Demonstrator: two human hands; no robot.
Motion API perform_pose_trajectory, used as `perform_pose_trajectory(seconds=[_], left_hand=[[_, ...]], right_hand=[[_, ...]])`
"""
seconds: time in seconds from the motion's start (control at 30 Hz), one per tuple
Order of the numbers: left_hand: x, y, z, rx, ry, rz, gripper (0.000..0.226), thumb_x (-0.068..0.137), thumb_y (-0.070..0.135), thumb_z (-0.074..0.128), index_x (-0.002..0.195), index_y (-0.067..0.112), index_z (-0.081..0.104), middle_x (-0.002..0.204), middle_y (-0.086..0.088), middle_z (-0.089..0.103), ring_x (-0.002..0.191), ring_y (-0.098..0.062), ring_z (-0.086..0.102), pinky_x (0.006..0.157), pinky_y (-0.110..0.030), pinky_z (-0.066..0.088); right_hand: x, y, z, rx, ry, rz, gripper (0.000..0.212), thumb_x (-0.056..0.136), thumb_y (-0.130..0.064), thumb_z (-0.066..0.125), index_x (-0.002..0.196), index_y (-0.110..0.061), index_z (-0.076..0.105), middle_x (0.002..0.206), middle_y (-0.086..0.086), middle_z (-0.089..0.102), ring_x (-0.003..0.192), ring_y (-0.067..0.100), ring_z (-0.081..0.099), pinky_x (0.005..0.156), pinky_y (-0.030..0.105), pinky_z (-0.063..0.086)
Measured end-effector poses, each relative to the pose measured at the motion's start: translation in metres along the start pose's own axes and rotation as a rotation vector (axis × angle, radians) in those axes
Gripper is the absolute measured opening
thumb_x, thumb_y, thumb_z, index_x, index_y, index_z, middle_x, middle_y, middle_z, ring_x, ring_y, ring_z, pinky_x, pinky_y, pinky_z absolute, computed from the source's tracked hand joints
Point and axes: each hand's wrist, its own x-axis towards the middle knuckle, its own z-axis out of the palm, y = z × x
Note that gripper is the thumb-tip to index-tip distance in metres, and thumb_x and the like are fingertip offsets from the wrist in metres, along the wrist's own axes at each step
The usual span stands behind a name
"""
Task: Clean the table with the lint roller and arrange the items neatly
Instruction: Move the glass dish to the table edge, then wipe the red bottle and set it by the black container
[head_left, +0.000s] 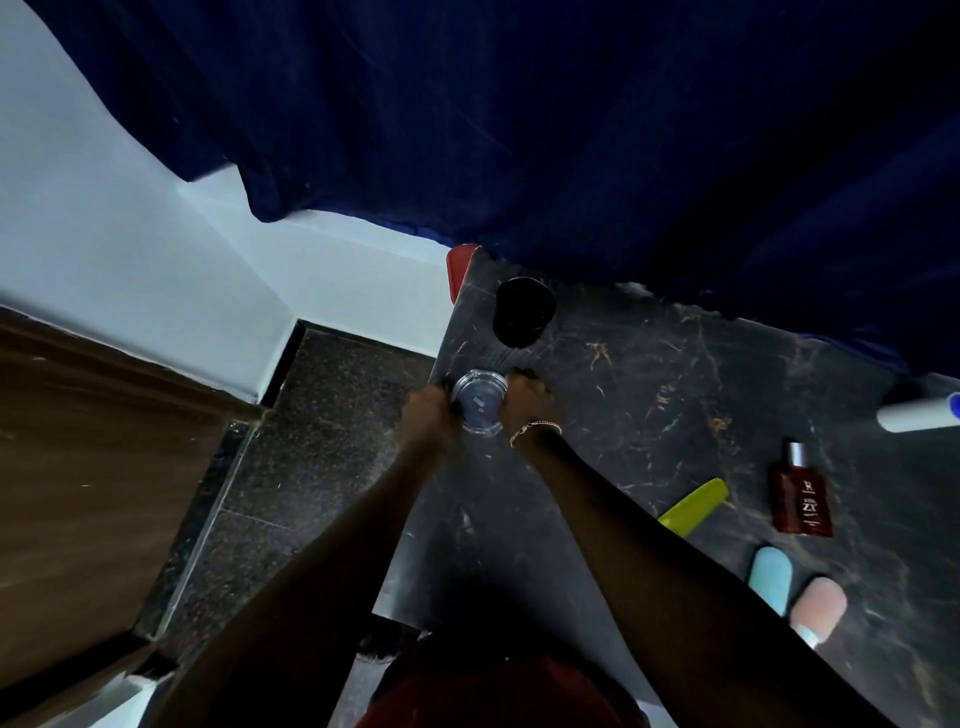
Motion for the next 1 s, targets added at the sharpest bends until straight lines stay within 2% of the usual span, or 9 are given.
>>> perform_pose_trajectory(seconds=[0.17,0.33,0.4,0.5,0.57,0.63,0.7,0.83,1.0], left_hand=[[-0.008,-0.009,-0.003,0.136,0.002,0.103,0.034,0.099,0.030,0.058,0.126,0.010,0.064,0.113,-0.023,0.073,0.106,-0.046,0.069,0.090,-0.051,0.057],[-0.033,-0.026,0.001,0.085,0.111,0.267,0.055,0.103,0.046,0.049,0.145,0.011,0.047,0.134,-0.018,0.054,0.109,-0.042,0.062,0.086,-0.048,0.056],[-0.046,-0.031,0.006,0.144,0.152,0.356,0.054,0.104,0.044,0.048,0.145,0.009,0.047,0.138,-0.016,0.052,0.115,-0.039,0.060,0.090,-0.046,0.055],[-0.066,-0.032,0.015,0.214,0.230,0.478,0.053,0.105,0.042,0.049,0.145,0.007,0.051,0.148,-0.018,0.049,0.130,-0.038,0.054,0.104,-0.045,0.050],[-0.080,-0.029,0.023,0.259,0.245,0.548,0.058,0.105,0.045,0.046,0.151,0.010,0.046,0.155,-0.018,0.044,0.142,-0.037,0.045,0.115,-0.046,0.043],[-0.091,-0.025,0.032,0.316,0.227,0.585,0.064,0.106,0.051,0.040,0.158,0.014,0.037,0.164,-0.014,0.036,0.153,-0.034,0.033,0.122,-0.046,0.034],[-0.100,-0.018,0.044,0.307,0.192,0.597,0.067,0.106,0.055,0.036,0.161,0.018,0.032,0.169,-0.010,0.028,0.157,-0.032,0.025,0.123,-0.047,0.030],[-0.112,-0.003,0.071,0.285,0.168,0.634,0.067,0.105,0.056,0.038,0.161,0.021,0.032,0.171,-0.009,0.022,0.158,-0.033,0.021,0.121,-0.050,0.032],[-0.115,0.026,0.097,0.346,0.102,0.721,0.066,0.106,0.057,0.031,0.162,0.023,0.027,0.173,-0.006,0.012,0.161,-0.029,0.011,0.125,-0.051,0.026]], right_hand=[[-0.008,0.004,-0.004,0.026,-0.013,-0.017,0.032,0.093,-0.016,0.053,0.124,-0.010,0.057,0.131,0.016,0.057,0.117,0.038,0.061,0.094,0.042,0.050],[-0.029,0.024,-0.010,-0.002,0.015,-0.091,0.040,0.096,-0.030,0.048,0.130,-0.011,0.052,0.134,0.012,0.054,0.119,0.034,0.058,0.100,0.041,0.047],[-0.042,0.036,-0.012,-0.046,0.060,-0.143,0.044,0.095,-0.032,0.047,0.133,-0.011,0.050,0.136,0.011,0.052,0.121,0.033,0.056,0.101,0.041,0.046],[-0.066,0.055,-0.008,-0.088,0.092,-0.178,0.057,0.097,-0.044,0.045,0.145,-0.014,0.042,0.148,0.009,0.044,0.133,0.030,0.047,0.108,0.044,0.041],[-0.083,0.069,-0.004,-0.100,0.096,-0.177,0.065,0.097,-0.054,0.042,0.149,-0.016,0.037,0.155,0.009,0.037,0.143,0.029,0.037,0.114,0.046,0.034],[-0.098,0.082,-0.002,-0.152,0.158,-0.197,0.069,0.096,-0.059,0.042,0.149,-0.015,0.040,0.156,0.011,0.038,0.145,0.029,0.036,0.114,0.046,0.033],[-0.113,0.098,-0.003,-0.204,0.227,-0.212,0.072,0.095,-0.062,0.043,0.147,-0.012,0.044,0.156,0.012,0.039,0.145,0.030,0.038,0.111,0.046,0.037],[-0.138,0.136,-0.005,-0.256,0.257,-0.147,0.077,0.094,-0.067,0.037,0.150,-0.013,0.038,0.161,0.011,0.031,0.150,0.029,0.029,0.112,0.048,0.035],[-0.154,0.174,-0.018,-0.242,0.298,-0.050,0.078,0.093,-0.068,0.039,0.148,-0.012,0.041,0.158,0.012,0.036,0.148,0.029,0.032,0.109,0.047,0.036]])
